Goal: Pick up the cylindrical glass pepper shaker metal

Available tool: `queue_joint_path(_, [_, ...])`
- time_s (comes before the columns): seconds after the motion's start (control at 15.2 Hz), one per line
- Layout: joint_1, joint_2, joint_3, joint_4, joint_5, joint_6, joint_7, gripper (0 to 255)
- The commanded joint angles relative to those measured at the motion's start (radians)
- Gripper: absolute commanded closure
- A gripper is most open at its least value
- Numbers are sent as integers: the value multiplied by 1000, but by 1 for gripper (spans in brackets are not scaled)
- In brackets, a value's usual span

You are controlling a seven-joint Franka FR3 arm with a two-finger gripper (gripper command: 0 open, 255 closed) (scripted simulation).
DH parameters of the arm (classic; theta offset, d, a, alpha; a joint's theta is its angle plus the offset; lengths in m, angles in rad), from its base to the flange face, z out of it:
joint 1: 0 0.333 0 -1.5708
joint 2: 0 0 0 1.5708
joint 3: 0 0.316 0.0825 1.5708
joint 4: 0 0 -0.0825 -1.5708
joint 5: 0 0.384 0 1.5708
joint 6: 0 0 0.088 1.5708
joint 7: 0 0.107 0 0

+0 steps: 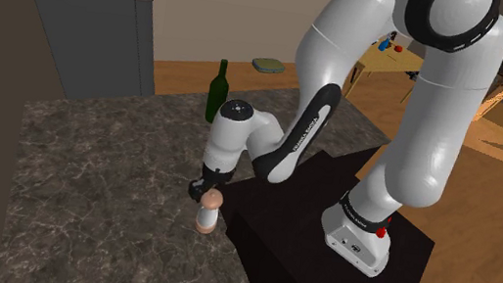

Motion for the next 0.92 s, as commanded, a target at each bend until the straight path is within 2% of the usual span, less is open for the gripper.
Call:
queue_joint_path(0.0, [4, 4, -5, 2, -5, 2, 3, 255])
queue_joint_path(0.53, [3, 2, -2, 2, -3, 1, 3, 255])
queue_joint_path(0.86, [-85, -81, 111, -26, 119, -54, -92, 255])
